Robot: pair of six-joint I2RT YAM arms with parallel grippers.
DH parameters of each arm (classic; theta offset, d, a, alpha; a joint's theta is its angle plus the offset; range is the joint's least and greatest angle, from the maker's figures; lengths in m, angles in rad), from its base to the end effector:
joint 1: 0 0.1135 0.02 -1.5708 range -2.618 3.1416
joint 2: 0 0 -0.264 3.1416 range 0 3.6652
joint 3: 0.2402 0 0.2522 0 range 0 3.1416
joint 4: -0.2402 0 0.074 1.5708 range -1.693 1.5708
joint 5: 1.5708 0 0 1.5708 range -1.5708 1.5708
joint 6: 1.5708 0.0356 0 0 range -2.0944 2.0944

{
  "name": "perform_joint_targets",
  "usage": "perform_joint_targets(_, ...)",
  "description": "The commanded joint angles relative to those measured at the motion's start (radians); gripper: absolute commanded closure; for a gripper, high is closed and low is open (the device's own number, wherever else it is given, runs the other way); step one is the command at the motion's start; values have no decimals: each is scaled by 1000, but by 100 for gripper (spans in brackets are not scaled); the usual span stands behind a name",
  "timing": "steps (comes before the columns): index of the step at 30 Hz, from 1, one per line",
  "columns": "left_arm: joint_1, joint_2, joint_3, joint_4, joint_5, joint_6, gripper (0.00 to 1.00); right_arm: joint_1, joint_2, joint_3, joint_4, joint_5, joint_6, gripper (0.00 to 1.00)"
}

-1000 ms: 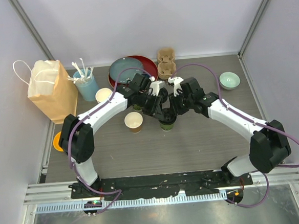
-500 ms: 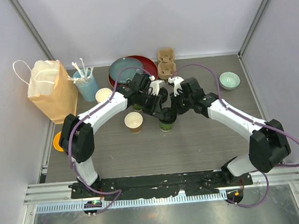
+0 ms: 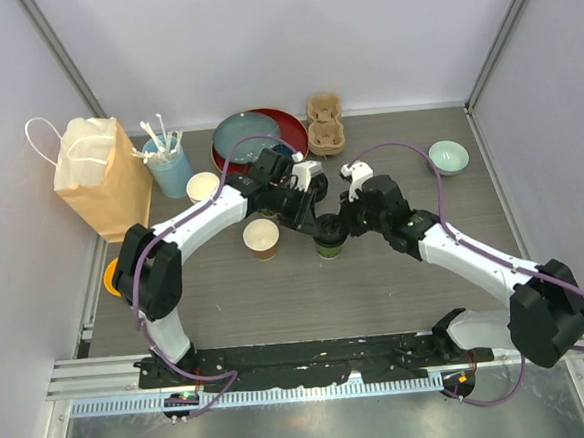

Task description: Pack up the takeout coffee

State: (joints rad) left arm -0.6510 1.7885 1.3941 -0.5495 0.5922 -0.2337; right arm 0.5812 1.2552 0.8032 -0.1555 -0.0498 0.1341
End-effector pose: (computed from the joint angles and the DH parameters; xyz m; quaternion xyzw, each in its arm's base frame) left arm 0.2958 -0.2503 0.2487 0.2765 0.8715 -0.3771 0.1477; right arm 0.2285 0.1522 0.2489 -0.2076 0.8614 0.1828 0.4261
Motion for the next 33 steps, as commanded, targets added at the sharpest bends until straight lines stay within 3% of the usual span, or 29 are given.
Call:
perform_joint_targets(1, -12, 64, -64, -27, -78, 51, 76, 31, 27, -91, -44, -53, 96, 99)
perform_joint_targets(13, -16, 61, -109, -30, -81, 77, 77, 32, -23, -263, -41, -61, 239, 99)
perform_joint_targets(33, -16, 54, -104, -29, -149, 116, 78, 51, -40, -285, -81, 18, 300, 99)
